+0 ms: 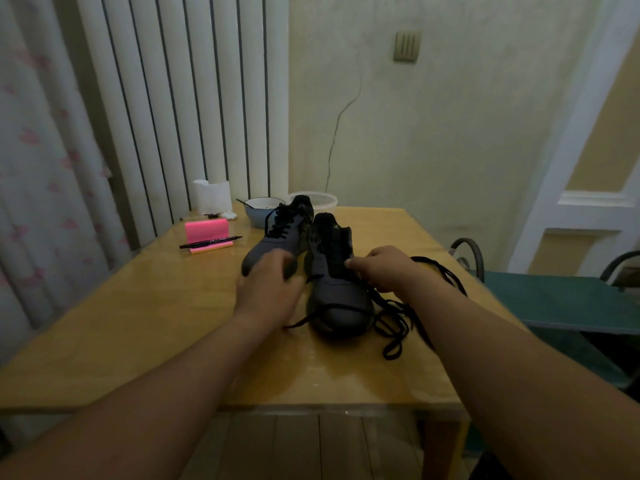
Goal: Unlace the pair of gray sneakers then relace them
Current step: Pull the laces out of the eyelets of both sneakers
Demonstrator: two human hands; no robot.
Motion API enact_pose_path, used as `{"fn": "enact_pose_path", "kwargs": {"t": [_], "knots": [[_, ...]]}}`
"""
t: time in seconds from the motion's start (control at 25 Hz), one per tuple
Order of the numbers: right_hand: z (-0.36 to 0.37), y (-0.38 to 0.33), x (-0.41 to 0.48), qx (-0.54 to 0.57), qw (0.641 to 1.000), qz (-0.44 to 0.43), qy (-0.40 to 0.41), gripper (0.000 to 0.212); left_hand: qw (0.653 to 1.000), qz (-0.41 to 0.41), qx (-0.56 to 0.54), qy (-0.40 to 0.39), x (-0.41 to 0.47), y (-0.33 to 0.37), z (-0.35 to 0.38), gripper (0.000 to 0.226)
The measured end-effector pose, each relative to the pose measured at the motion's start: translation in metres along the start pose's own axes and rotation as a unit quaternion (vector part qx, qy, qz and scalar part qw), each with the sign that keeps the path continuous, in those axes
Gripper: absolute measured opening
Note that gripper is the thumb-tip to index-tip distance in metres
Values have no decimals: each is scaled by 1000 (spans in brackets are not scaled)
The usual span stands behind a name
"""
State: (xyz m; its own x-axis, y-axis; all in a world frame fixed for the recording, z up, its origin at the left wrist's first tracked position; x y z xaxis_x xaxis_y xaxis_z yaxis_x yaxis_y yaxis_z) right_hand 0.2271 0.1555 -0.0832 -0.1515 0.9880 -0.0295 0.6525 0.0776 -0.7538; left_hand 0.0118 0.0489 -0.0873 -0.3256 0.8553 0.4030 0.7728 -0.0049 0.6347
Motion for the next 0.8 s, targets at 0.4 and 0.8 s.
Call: {"fn": "enact_pose_path", "kwargs": {"t": [0.4,0.8], "knots": [[-4,1,4,19,999,26,0,41,944,-117,-308,-38,16,-12,6,21],[4,10,-9,55,998,17,-33,51,984,-50,-82,-152,2,7,33,34]]}}
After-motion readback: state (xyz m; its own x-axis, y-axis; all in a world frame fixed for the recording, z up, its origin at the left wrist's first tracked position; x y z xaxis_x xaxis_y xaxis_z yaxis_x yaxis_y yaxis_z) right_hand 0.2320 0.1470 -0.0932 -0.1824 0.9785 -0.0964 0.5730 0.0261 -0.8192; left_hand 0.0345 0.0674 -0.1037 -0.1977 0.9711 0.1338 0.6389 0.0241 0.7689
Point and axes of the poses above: each hand's wrist, its own x-axis towards the middle knuckle, its own z-axis out of the palm, y = z × x, the point moved 9 cm from there along x, towards the middle knuckle, and after that the axes turned 3 degrees about y, right-handed, at the moved point
